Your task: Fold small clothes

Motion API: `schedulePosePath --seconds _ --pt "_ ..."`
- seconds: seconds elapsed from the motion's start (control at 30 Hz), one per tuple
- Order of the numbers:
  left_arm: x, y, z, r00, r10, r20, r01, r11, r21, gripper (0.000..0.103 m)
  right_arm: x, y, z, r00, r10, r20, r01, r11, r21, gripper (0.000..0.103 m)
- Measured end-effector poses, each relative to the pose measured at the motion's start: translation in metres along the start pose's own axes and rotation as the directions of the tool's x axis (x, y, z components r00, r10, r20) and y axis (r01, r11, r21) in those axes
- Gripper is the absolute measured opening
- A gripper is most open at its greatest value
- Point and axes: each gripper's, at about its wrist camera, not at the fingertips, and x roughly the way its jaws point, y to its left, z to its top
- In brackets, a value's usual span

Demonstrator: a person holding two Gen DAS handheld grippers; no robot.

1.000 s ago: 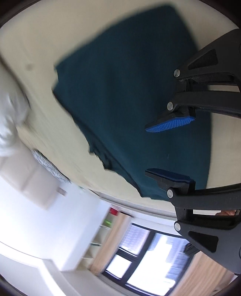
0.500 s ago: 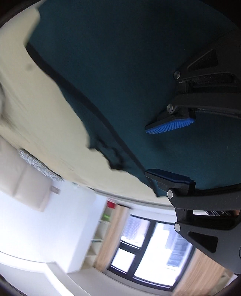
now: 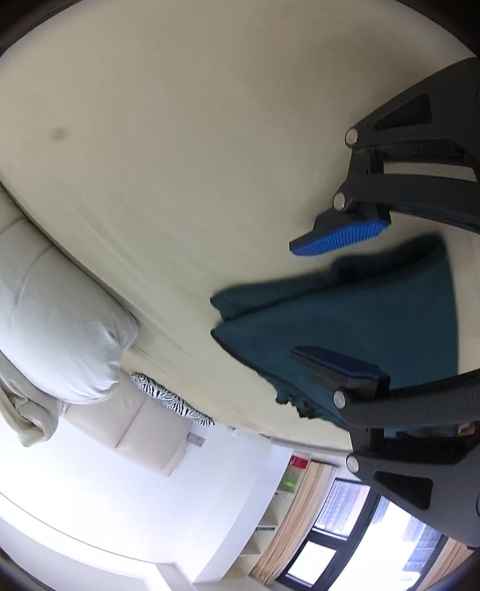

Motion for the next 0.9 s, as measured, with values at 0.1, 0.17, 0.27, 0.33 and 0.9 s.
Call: schedulePosePath --seconds 0.1,0.17,0.27,0.33,0.9 --pt "-0.011 -0.026 -0.005 0.998 -0.062 0.003 0.062 0.998 0.027 0.056 -0.011 -0.005 0.003 1.000 0.005 -0.027 -0.006 1.000 -0.020 0.053" --pt "-0.011 -0.044 -0.010 0.990 -0.139 -0.013 0.140 0.989 0.039 0.056 -0.013 -0.008 0.004 0.997 0.029 -0.074 -0.030 1.000 -0.001 0.053" --pt "-0.005 -0.063 -0.014 0.982 -0.185 -0.041 0.187 0.981 0.050 0.056 -0.002 -0.014 -0.001 0.982 0.043 -0.184 -0.043 0.999 0.007 0.053" --pt "0.000 -0.070 -0.015 0.979 -0.196 -0.054 0.199 0.978 0.055 0.056 0.003 -0.017 -0.004 0.977 0.027 -0.212 -0.027 1.000 0.002 0.052" --pt "0.023 -0.053 -0.020 0.958 -0.269 -0.095 0.268 0.963 -0.026 0.056 0.048 0.016 -0.013 0.915 0.113 -0.386 -0.104 0.994 0.043 0.033"
